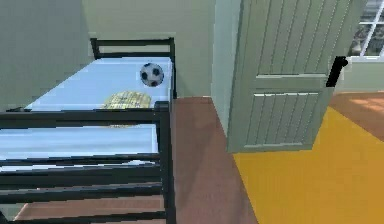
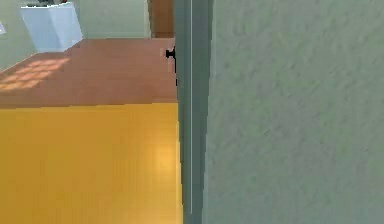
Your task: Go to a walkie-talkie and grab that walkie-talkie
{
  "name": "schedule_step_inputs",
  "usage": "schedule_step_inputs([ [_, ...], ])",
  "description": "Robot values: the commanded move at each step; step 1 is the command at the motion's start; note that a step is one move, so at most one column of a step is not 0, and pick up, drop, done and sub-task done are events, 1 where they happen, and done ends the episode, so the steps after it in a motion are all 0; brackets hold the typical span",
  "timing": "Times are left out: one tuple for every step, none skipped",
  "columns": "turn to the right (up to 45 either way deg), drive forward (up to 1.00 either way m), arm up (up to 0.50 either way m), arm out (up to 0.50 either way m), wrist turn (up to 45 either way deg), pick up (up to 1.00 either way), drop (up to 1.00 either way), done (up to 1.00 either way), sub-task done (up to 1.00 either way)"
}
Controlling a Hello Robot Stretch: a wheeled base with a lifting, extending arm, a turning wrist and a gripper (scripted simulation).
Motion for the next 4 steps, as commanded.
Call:
schedule_step_inputs([
  [39.0,0.00,0.00,0.00,0.0,0.00,0.00,0.00,0.00],
  [0.0,0.40,0.00,0.00,0.0,0.00,0.00,0.00,0.00],
  [33.0,0.00,0.00,0.00,0.0,0.00,0.00,0.00,0.00],
  [0.0,1.00,0.00,0.00,0.0,0.00,0.00,0.00,0.00],
])
